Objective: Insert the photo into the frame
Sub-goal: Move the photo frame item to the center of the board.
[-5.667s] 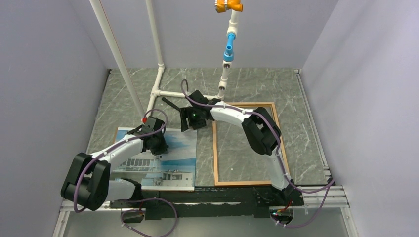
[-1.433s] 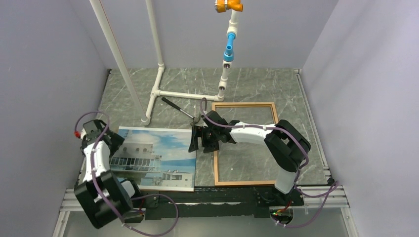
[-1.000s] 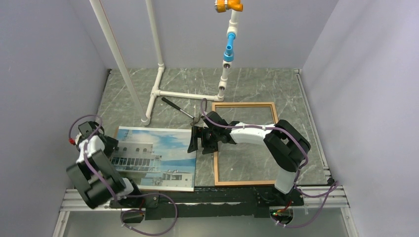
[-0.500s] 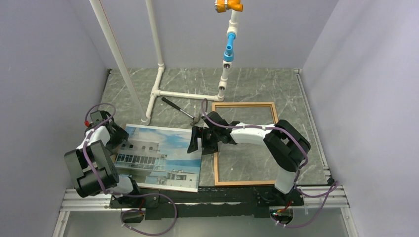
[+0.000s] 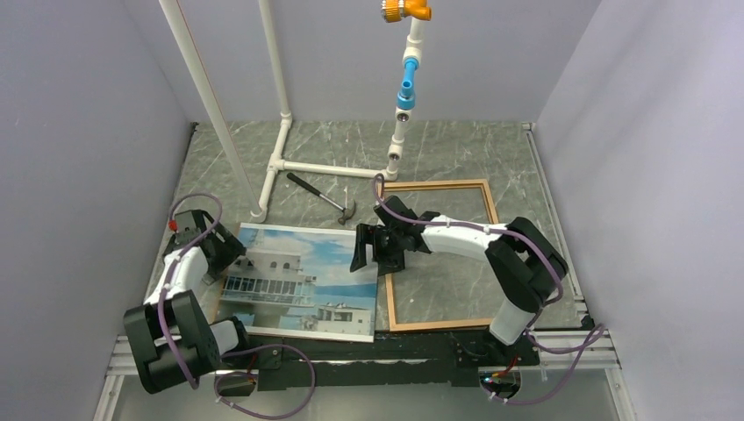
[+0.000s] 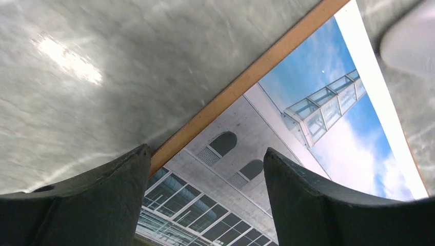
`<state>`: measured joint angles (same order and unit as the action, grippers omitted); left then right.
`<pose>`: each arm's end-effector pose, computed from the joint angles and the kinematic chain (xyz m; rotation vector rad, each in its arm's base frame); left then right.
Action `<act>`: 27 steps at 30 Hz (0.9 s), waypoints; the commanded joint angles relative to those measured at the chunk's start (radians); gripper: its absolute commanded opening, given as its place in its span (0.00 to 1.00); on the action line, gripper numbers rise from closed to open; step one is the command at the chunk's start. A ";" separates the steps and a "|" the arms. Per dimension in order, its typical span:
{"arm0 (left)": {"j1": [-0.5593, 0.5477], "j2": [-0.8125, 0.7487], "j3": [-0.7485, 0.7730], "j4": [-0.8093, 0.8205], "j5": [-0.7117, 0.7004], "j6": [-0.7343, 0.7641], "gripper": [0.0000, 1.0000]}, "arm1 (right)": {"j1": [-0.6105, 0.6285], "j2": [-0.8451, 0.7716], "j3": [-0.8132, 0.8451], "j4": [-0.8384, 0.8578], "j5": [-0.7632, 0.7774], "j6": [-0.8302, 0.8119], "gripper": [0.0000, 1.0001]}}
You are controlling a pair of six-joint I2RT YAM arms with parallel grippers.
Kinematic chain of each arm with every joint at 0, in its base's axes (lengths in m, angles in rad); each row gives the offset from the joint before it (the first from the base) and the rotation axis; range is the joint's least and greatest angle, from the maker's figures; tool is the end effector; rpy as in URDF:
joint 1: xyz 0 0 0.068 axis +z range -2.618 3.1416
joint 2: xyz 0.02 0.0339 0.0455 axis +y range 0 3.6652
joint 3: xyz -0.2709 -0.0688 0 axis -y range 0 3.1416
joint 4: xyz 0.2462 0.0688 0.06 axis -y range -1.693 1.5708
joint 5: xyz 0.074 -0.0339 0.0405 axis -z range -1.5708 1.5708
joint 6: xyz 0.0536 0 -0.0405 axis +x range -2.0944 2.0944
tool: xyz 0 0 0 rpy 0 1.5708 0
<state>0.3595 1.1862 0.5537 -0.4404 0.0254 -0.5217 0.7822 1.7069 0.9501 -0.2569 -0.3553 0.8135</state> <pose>0.2002 0.0738 0.1554 -1.1207 2.3969 -0.0880 0.2299 0.2547 0.1510 -0.1018 2.8538 0.9414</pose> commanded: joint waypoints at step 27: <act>-0.142 -0.064 -0.008 -0.141 0.014 -0.075 0.84 | -0.037 -0.188 0.000 -0.236 0.273 -0.144 0.84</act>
<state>0.2356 1.1271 0.5331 -0.5404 0.0151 -0.5869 0.7906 1.5211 0.9253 -0.4866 -0.1413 0.7139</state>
